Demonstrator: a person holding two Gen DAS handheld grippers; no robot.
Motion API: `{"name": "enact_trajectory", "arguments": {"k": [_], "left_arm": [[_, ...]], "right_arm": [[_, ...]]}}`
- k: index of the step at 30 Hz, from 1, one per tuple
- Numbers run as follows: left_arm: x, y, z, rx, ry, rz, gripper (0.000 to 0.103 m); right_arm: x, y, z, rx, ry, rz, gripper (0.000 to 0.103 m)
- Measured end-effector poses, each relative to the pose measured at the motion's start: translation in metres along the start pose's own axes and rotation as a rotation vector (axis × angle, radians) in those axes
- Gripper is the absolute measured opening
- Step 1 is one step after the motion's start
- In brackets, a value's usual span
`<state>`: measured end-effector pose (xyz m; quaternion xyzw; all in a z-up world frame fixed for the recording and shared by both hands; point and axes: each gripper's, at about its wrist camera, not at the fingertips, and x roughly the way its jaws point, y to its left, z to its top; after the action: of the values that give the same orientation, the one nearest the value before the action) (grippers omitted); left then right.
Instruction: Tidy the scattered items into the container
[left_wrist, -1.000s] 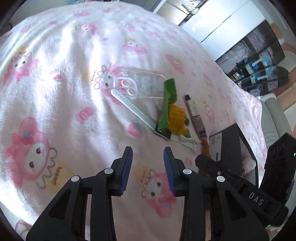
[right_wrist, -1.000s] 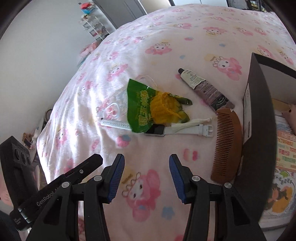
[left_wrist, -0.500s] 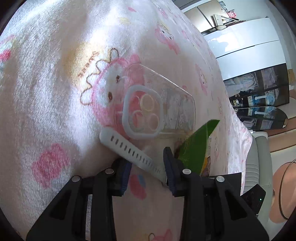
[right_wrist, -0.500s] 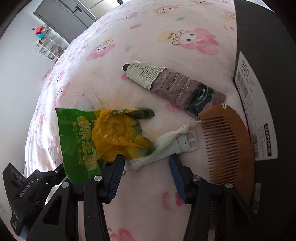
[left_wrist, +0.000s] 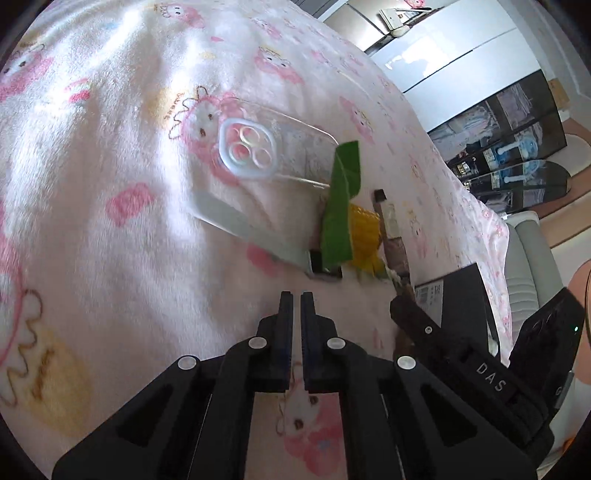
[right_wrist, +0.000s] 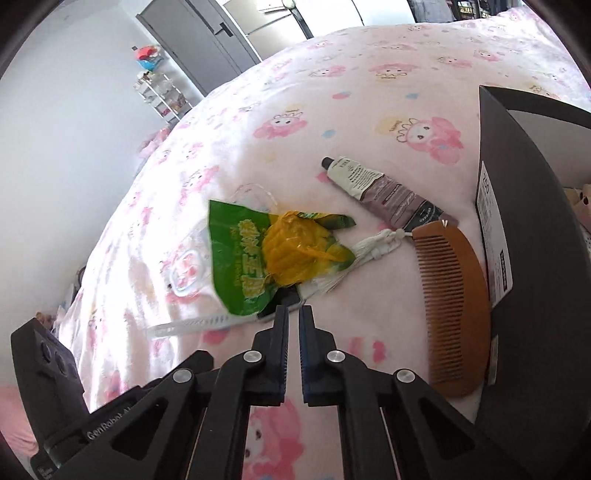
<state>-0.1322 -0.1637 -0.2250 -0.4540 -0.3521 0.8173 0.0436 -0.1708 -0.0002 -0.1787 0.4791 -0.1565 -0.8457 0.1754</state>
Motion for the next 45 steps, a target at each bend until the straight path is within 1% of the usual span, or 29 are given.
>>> {"name": "enact_trajectory", "arguments": {"k": [3,4,7,9,11,12,15,17,19,20,21,23,24,25,27,30,32,33,34,35,38,40,42,44,45], "left_arm": [[-0.021,-0.019,-0.015,0.041,-0.032,-0.015,0.002],[-0.028,-0.025,-0.018,0.054,-0.042,-0.018,0.002],[-0.039,-0.033,-0.023,0.073,-0.057,-0.012,0.002],[-0.029,-0.029,-0.014,0.049,-0.028,0.009,0.002],[-0.020,-0.013,-0.004,-0.008,0.022,-0.004,0.004],[-0.017,-0.006,0.003,-0.032,0.033,-0.007,0.005],[-0.011,0.011,0.021,-0.068,0.027,-0.008,0.018],[-0.008,0.026,0.031,-0.102,0.010,-0.013,0.030],[-0.007,0.044,0.039,-0.149,-0.017,-0.001,0.037],[-0.006,0.056,0.041,-0.187,-0.027,0.000,0.038],[-0.005,0.067,0.044,-0.238,-0.029,-0.010,0.038],[0.000,0.087,0.049,-0.334,-0.033,-0.064,0.039],[0.002,0.092,0.051,-0.357,-0.037,-0.083,0.040],[0.004,0.094,0.054,-0.362,-0.038,-0.084,0.041],[0.008,0.094,0.058,-0.345,-0.026,-0.067,0.041],[0.010,0.087,0.062,-0.298,-0.015,-0.054,0.039],[0.012,0.084,0.063,-0.280,-0.019,-0.045,0.037],[0.013,0.083,0.062,-0.281,-0.019,-0.040,0.035],[0.014,0.084,0.061,-0.285,-0.014,-0.039,0.030],[0.014,0.084,0.061,-0.291,-0.009,-0.041,0.028],[0.014,0.083,0.056,-0.299,0.000,-0.062,0.028],[0.013,0.080,0.053,-0.297,0.007,-0.079,0.028],[0.015,0.078,0.049,-0.297,0.022,-0.100,0.031],[0.018,0.076,0.047,-0.304,0.035,-0.128,0.036],[0.019,0.076,0.047,-0.314,0.041,-0.150,0.037]], "right_arm": [[-0.027,0.010,-0.011,-0.050,-0.011,0.059,0.004],[-0.034,0.019,-0.016,-0.067,-0.013,0.060,0.004],[-0.051,0.027,-0.026,-0.102,-0.005,0.058,0.004],[-0.057,0.024,-0.028,-0.090,0.009,0.052,0.004],[-0.053,0.015,-0.029,-0.055,0.037,0.062,0.004],[-0.046,0.012,-0.027,-0.036,0.055,0.062,0.004],[-0.024,0.014,-0.017,-0.024,0.099,0.065,0.004],[-0.009,0.018,-0.011,-0.023,0.131,0.075,0.004],[0.010,0.018,-0.004,-0.017,0.160,0.062,0.005],[0.018,0.016,-0.001,-0.013,0.169,0.048,0.005],[0.027,0.013,0.002,-0.006,0.177,0.032,0.005],[0.041,0.003,0.008,0.029,0.179,-0.009,0.006],[0.049,-0.003,0.011,0.057,0.180,-0.030,0.007],[0.056,-0.010,0.014,0.092,0.182,-0.048,0.009],[0.070,-0.024,0.018,0.169,0.191,-0.044,0.013],[0.085,-0.041,0.022,0.279,0.184,0.013,0.014],[0.090,-0.044,0.025,0.296,0.164,0.037,0.014],[0.091,-0.043,0.026,0.288,0.151,0.044,0.014],[0.091,-0.040,0.027,0.276,0.146,0.040,0.014],[0.090,-0.038,0.027,0.275,0.147,0.038,0.014],[0.081,-0.033,0.026,0.299,0.136,0.081,0.014],[0.083,-0.031,0.026,0.275,0.152,0.063,0.015],[0.089,-0.034,0.025,0.288,0.185,0.056,0.016],[0.092,-0.036,0.023,0.323,0.189,0.073,0.017],[0.093,-0.036,0.023,0.322,0.186,0.073,0.019]]}}
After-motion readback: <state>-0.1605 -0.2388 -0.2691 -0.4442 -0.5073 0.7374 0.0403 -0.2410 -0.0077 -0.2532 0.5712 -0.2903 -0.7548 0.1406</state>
